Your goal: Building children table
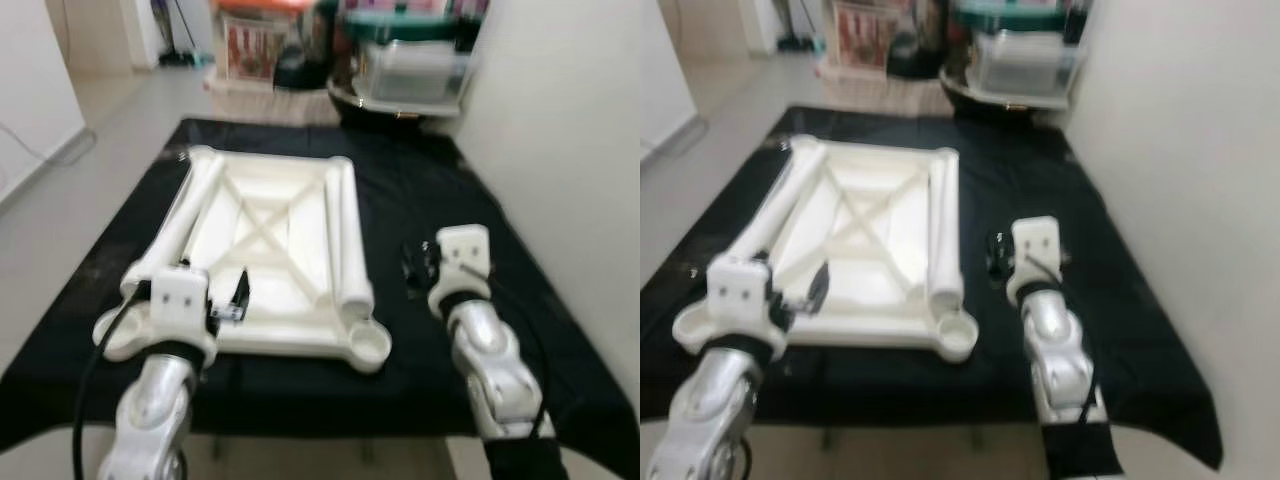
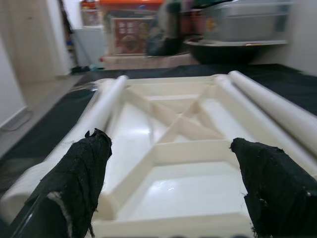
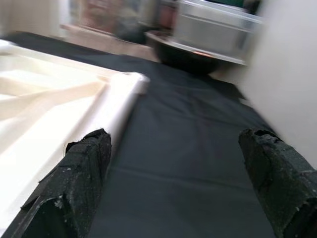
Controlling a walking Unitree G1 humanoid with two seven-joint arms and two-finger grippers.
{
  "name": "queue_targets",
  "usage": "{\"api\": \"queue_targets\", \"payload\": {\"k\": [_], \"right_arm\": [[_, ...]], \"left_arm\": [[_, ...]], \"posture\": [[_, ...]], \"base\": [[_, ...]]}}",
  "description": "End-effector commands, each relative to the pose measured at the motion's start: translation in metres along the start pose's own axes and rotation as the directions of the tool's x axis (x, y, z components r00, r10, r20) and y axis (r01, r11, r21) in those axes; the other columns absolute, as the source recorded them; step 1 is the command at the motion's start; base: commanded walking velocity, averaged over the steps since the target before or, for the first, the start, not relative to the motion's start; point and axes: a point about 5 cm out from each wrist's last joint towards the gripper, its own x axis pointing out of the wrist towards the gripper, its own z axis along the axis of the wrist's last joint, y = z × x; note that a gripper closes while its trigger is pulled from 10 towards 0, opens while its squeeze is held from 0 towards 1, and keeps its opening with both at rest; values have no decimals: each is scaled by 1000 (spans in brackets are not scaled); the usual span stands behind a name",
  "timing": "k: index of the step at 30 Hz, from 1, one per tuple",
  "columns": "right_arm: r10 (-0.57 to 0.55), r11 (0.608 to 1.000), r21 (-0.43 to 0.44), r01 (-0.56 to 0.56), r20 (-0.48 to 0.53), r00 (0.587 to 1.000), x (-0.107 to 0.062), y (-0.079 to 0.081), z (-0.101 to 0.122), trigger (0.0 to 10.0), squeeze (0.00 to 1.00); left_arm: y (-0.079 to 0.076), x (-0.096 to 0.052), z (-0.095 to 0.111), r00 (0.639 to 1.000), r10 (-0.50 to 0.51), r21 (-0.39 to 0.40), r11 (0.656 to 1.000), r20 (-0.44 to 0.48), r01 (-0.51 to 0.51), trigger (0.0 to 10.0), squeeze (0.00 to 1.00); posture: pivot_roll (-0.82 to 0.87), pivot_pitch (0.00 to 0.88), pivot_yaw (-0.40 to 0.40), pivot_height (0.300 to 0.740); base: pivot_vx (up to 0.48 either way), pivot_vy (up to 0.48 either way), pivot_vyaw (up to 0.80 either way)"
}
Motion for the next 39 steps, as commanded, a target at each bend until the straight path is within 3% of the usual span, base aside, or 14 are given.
{"api": "queue_targets", "payload": {"k": [1, 15, 25, 32, 39], "right_arm": [[1, 1000, 15, -1, -17, 1000, 0, 0, -3, 10000, 0], [-3, 994, 111, 9, -52, 999, -1, 0, -7, 10000, 0], [14, 996, 87, -11, -35, 999, -1, 3, -5, 10000, 0], [6, 996, 94, -1, -54, 999, -2, -2, -7, 10000, 0], [14, 991, 130, -7, -58, 998, 0, 2, -5, 10000, 0]], "left_arm": [[0, -2, -3, 1000, 1, -8, 1000, -14, -1, 10000, 0], [7, -3, 0, 1000, 20, 25, 999, -11, -20, 10000, 0], [19, -7, -14, 991, 105, 37, 994, -86, -102, 10000, 0], [14, 0, -8, 995, 88, 43, 995, -49, -86, 10000, 0], [12, 0, -5, 997, 61, 57, 997, -35, -59, 10000, 0]], "posture": [[56, 0, -113, 740], [73, 0, -112, 740], [53, 0, -129, 740], [51, 0, -131, 740], [44, 0, -124, 740]], "base": [[0, 345, 0], [0, 71, 0], [0, 0, 0], [0, 411, 0], [0, 0, -111]]}}
